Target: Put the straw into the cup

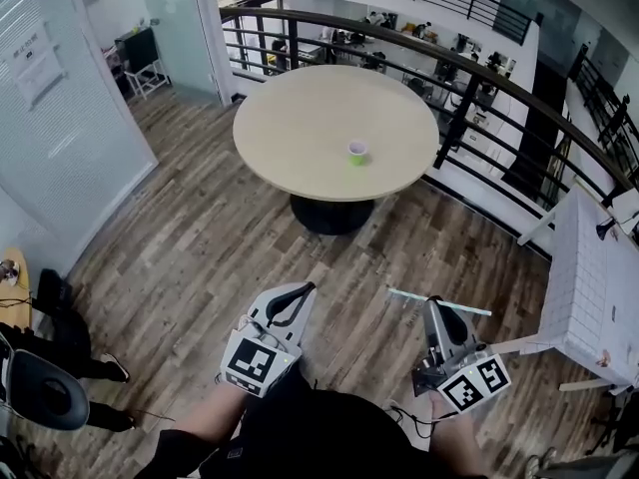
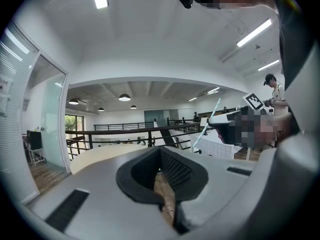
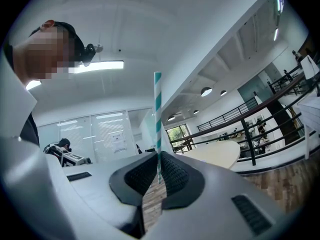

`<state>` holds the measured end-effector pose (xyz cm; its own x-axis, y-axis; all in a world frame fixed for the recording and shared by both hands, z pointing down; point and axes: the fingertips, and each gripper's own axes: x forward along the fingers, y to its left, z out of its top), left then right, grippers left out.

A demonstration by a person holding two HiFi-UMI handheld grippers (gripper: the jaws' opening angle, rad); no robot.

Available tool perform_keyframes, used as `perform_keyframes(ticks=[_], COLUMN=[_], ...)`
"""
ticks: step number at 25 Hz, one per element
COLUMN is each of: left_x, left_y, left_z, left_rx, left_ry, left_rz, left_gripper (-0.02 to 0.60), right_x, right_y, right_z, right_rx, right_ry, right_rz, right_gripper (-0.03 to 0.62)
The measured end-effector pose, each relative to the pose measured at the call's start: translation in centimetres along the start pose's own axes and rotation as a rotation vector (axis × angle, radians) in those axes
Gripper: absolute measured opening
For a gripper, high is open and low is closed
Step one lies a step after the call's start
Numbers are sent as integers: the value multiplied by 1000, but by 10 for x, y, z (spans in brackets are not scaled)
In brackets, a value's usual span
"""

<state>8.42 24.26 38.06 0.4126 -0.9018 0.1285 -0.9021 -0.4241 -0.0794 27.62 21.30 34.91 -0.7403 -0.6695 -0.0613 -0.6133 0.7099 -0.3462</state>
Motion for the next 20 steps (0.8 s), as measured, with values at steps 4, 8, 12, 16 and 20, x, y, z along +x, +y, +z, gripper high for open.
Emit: perform_keyframes(ticks=[4, 8, 12, 16, 20], left_x=[28, 50, 71, 89, 97], left_y=[57, 129, 201, 260, 288], left_z=[-1, -3, -1, -1, -6], left_rx=[2, 12, 19, 19, 53], left_ry=[4, 3, -5, -1, 3], left_rz=[-18, -23, -32, -49, -93], left_gripper=[6, 6, 6, 6, 6], right_x=[65, 139, 210, 263, 288], right_y=[-7, -6, -3, -2, 2], right_z=[-5, -5, -3, 2, -7], right_rx=[2, -5, -7, -11, -15], right_ry=[11, 3, -10, -34, -41], right_rz=[-10, -24, -41, -67, -98], right_gripper=[35, 35, 35, 35, 35])
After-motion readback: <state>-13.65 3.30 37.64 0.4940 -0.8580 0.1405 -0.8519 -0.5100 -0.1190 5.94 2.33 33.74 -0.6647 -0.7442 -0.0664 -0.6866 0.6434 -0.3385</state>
